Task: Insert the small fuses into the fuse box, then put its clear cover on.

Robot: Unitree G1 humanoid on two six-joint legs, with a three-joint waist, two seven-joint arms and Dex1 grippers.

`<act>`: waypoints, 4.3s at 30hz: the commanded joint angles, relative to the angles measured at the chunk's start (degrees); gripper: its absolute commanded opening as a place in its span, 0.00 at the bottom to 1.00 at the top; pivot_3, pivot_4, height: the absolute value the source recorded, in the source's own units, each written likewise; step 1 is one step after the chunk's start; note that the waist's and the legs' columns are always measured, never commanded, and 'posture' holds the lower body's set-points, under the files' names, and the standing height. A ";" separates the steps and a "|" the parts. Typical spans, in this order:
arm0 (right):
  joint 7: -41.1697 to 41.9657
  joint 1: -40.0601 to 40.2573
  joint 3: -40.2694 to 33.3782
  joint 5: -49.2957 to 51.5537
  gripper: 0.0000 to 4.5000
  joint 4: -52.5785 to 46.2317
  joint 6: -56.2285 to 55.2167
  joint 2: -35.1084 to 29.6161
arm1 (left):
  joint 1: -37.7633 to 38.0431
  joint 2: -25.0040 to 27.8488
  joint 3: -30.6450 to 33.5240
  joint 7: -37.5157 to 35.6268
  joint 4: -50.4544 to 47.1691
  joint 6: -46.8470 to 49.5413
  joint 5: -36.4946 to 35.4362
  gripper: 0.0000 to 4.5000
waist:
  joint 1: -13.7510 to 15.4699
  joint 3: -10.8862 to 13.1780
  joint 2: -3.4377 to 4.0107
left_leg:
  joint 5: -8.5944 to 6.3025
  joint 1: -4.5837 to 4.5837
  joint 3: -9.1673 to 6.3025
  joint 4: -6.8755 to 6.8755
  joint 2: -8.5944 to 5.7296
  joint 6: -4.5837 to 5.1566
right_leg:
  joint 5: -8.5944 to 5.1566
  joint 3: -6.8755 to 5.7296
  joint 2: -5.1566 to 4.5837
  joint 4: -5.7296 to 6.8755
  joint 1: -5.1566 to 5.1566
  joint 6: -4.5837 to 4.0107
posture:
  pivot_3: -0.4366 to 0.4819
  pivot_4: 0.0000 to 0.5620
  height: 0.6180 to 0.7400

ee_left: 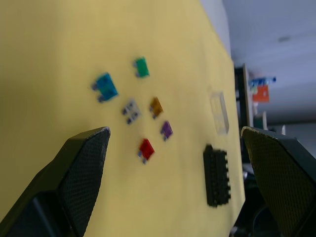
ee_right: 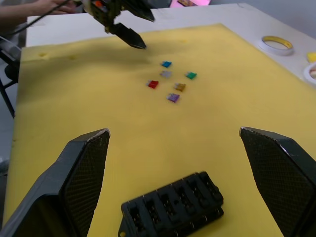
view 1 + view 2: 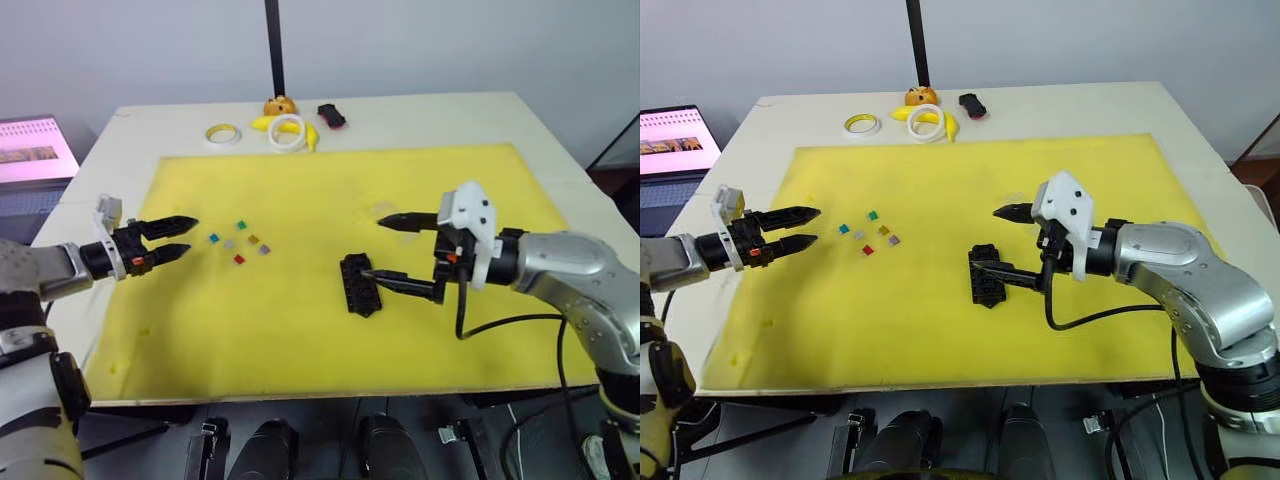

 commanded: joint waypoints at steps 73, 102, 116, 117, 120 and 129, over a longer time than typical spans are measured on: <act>-1.73 -3.72 2.06 -5.66 1.00 -0.74 1.05 2.63 | -12.24 -11.91 2.71 1.90 25.02 -17.78 11.34 0.60 | 1.11 -0.04 -0.06 | 0.06 -0.27 -0.04 0.24 -0.25 -0.07 | 0.01 -0.01 -0.11 0.43 -0.32 0.00 | 0.48 0.27 1.00; -1.56 -2.91 1.72 -5.65 1.00 -0.31 1.26 2.48 | -11.43 -11.85 2.59 4.37 25.63 -20.33 12.47 0.18 | 0.08 -0.04 -0.06 | 0.06 -0.23 -0.02 0.23 -0.20 -0.08 | 0.01 -0.01 -0.08 0.47 -0.33 0.00 | 0.48 0.27 1.00; -2.07 -3.19 0.41 -4.74 1.00 -0.33 2.16 2.77 | -12.35 -9.15 4.72 4.21 24.28 -20.18 11.18 0.01 | -0.14 -0.04 -0.06 | 0.07 -0.19 0.01 0.22 -0.16 -0.10 | 0.01 -0.01 -0.06 0.50 -0.34 0.00 | 0.48 0.27 1.00; -2.30 -3.06 0.04 -4.37 1.00 -0.49 2.47 2.95 | -12.69 -8.74 4.96 3.88 23.87 -19.50 10.84 0.01 | -0.22 -0.04 -0.06 | 0.07 -0.19 0.02 0.22 -0.15 -0.10 | 0.01 -0.01 -0.05 0.50 -0.35 0.00 | 0.48 0.27 1.00; -3.89 -2.60 -1.88 -1.66 1.00 -1.24 4.36 4.30 | -14.36 -7.65 5.53 2.35 21.18 -15.11 8.70 0.01 | -0.34 -0.03 -0.07 | 0.07 -0.21 0.05 0.20 -0.13 -0.10 | 0.01 -0.01 -0.05 0.68 -0.46 0.00 | 0.48 0.27 1.00; -22.61 -2.70 -11.54 15.38 1.00 -1.21 14.81 19.45 | -16.86 -15.59 6.31 4.00 -3.52 1.14 -1.61 0.01 | -0.02 -0.02 -0.11 | 0.07 -0.37 -0.05 0.21 -0.06 -0.10 | 0.01 0.00 -0.12 0.74 -0.51 -0.01 | 0.48 0.27 1.00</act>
